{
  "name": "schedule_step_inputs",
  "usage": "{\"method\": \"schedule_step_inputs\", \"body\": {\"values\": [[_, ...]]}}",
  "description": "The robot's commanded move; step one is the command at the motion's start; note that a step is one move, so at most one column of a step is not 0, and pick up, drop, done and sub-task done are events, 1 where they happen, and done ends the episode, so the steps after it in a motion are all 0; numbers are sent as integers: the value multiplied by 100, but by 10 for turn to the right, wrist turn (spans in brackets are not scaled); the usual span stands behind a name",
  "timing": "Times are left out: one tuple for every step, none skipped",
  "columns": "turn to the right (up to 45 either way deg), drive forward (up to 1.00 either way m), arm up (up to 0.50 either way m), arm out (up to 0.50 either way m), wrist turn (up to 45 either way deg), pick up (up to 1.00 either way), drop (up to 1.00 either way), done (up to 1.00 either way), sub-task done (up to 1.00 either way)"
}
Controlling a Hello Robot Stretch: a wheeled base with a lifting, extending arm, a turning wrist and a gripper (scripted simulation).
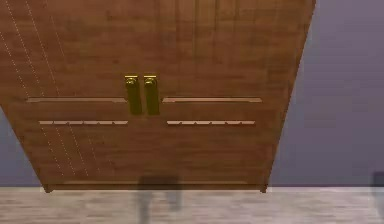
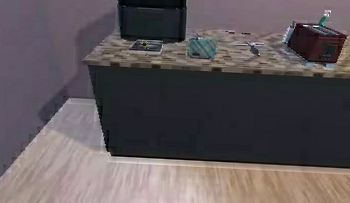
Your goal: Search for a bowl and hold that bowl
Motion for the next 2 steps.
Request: {"method": "schedule_step_inputs", "body": {"values": [[-450, 0, 0, 0, 0, 0, 0, 0, 0], [-450, 0, 0, 0, 0, 0, 0, 0, 0]]}}
